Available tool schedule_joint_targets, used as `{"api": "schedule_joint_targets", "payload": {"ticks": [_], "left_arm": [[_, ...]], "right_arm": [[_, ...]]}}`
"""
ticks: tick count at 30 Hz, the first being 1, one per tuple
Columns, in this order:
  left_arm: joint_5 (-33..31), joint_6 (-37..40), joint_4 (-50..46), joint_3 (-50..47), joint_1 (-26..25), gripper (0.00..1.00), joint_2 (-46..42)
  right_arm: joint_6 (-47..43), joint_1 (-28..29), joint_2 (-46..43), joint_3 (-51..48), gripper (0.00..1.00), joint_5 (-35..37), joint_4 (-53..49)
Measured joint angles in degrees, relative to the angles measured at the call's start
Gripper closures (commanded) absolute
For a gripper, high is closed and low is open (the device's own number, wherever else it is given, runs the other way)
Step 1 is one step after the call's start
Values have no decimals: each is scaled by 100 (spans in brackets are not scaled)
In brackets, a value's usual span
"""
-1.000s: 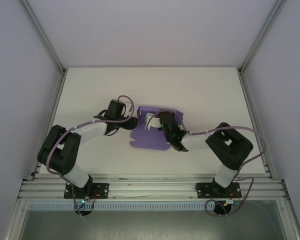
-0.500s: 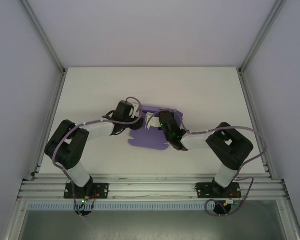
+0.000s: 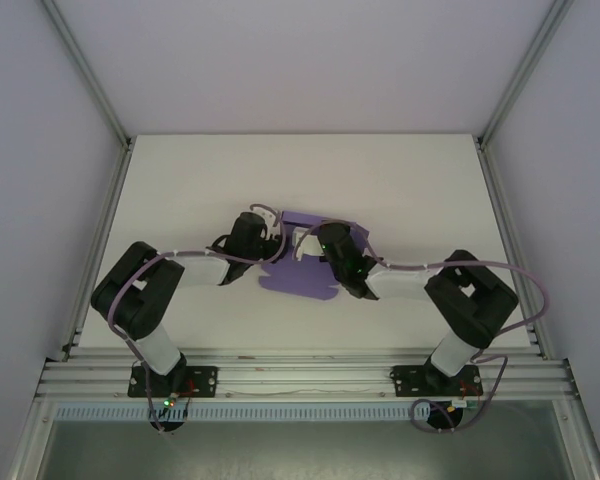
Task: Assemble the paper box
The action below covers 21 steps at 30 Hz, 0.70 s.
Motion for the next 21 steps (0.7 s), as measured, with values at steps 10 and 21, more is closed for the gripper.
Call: {"api": "schedule_joint_targets", "payload": {"ticks": [10,21], "left_arm": [[140,260,181,345,0,65,166],[-890,120,199,876,-205,100,734]], "right_arm": [[111,17,59,92,100,-9,-57],[535,26,70,219,100,-48,-326]]}}
